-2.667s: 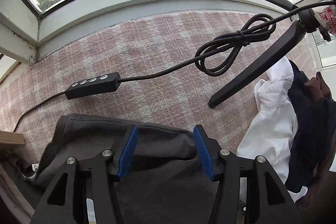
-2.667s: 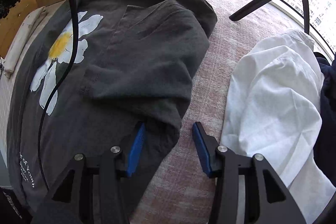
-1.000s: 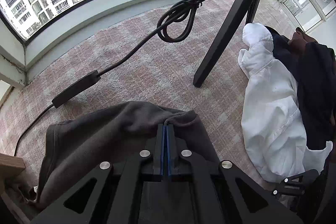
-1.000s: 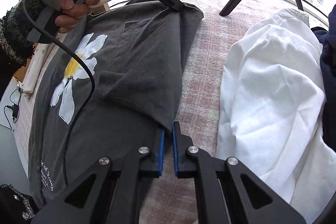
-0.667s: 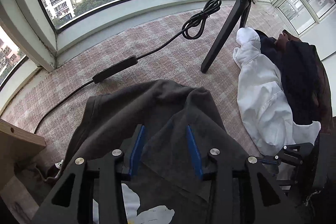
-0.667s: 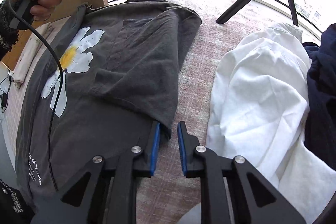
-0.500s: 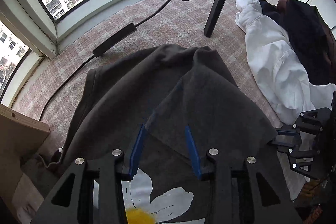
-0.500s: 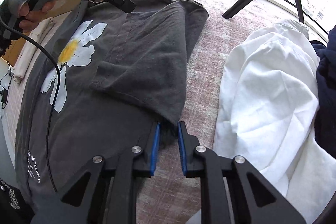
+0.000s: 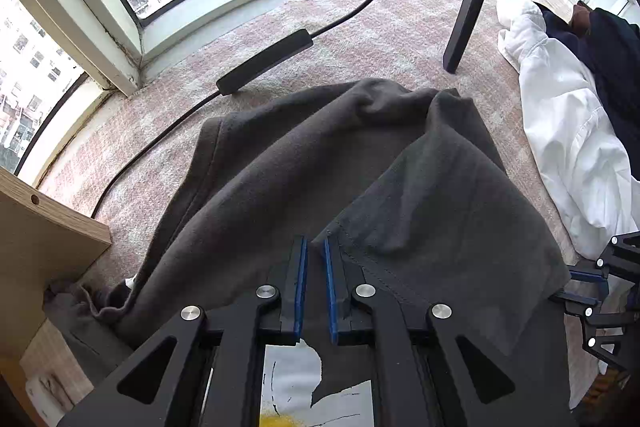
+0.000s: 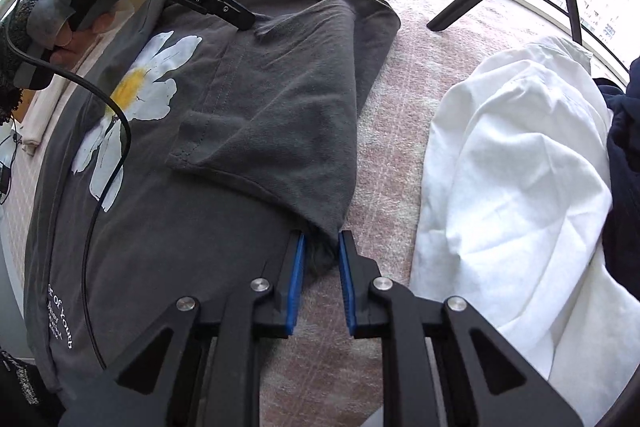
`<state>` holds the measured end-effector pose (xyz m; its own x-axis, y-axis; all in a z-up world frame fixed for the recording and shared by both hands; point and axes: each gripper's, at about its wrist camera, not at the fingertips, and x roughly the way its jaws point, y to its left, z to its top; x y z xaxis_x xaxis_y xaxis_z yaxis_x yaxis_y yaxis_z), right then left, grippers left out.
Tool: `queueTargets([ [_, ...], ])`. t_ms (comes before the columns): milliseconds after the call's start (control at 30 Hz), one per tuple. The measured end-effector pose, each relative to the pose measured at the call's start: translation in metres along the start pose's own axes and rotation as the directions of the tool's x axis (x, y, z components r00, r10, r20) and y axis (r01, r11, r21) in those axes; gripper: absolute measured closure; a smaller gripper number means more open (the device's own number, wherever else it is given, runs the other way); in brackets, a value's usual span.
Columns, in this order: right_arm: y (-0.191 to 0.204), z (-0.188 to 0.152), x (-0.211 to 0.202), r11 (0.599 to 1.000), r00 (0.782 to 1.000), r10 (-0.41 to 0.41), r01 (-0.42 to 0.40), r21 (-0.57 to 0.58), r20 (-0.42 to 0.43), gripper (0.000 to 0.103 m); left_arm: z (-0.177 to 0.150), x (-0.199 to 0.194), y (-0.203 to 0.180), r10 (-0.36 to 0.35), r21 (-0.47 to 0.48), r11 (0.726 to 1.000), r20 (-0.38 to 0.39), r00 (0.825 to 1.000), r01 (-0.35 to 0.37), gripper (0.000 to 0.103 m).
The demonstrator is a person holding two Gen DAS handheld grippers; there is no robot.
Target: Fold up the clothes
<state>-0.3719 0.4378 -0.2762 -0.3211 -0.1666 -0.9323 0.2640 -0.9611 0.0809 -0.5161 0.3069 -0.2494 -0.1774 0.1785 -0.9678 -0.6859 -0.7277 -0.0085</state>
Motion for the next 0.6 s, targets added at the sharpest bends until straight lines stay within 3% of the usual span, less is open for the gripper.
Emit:
queueTargets([
  [67,0.000,0.000,0.000,1.000,1.000,0.001,-0.001,-0.002,-0.003,0.086,-0.005,-0.010,0.005,-0.008,-0.023,1.000,0.010,1.000,0.009,0.091],
  [133,0.000,0.000,-0.001,1.000,1.000,-0.001,0.001,-0.004,-0.005,0.086,-0.015,-0.020,-0.007,-0.091,0.002,0.996,0.021,0.996,0.091,0.088],
  [233,0.000,0.000,-0.001,1.000,1.000,-0.002,0.002,-0.006,-0.006,0.086,-0.030,-0.017,-0.041,-0.151,0.093,0.984,-0.027,0.988,0.153,0.083],
  [367,0.000,0.001,0.000,1.000,1.000,-0.002,0.002,-0.003,-0.010,0.086,-0.038,0.002,-0.069,-0.125,0.148,0.980,-0.075,0.989,0.135,0.077],
  [500,0.001,0.000,-0.001,1.000,1.000,-0.011,0.011,-0.007,-0.010,0.086,-0.037,0.007,-0.074,-0.116,0.168,0.977,-0.076,0.990,0.128,0.077],
  [600,0.000,0.000,-0.001,1.000,1.000,-0.009,0.009,-0.001,-0.007,0.086,-0.039,0.006,-0.077,-0.113,0.199,0.972,-0.088,0.990,0.129,0.090],
])
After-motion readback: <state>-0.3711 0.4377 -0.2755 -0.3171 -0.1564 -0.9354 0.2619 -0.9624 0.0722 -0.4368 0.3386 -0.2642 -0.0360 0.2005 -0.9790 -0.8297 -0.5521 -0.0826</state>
